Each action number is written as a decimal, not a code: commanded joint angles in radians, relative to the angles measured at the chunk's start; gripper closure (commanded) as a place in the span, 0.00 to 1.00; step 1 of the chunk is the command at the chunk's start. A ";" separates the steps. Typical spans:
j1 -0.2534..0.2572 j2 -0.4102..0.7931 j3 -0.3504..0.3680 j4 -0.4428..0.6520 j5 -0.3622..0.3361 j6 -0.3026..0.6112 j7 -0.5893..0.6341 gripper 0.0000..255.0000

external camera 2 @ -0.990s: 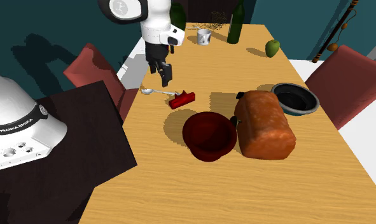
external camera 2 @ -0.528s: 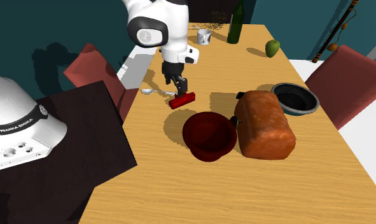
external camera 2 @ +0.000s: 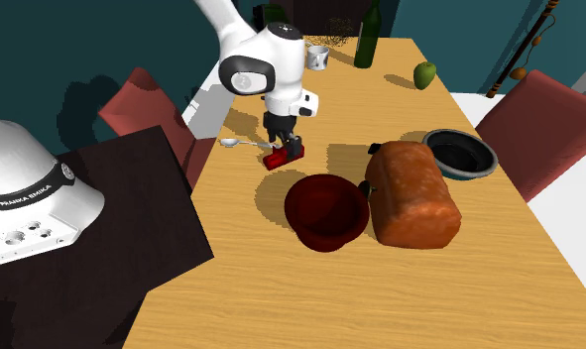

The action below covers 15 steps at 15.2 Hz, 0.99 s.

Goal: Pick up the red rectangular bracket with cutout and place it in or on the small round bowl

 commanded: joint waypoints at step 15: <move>-0.009 0.046 0.015 0.010 0.016 0.036 -0.014 1.00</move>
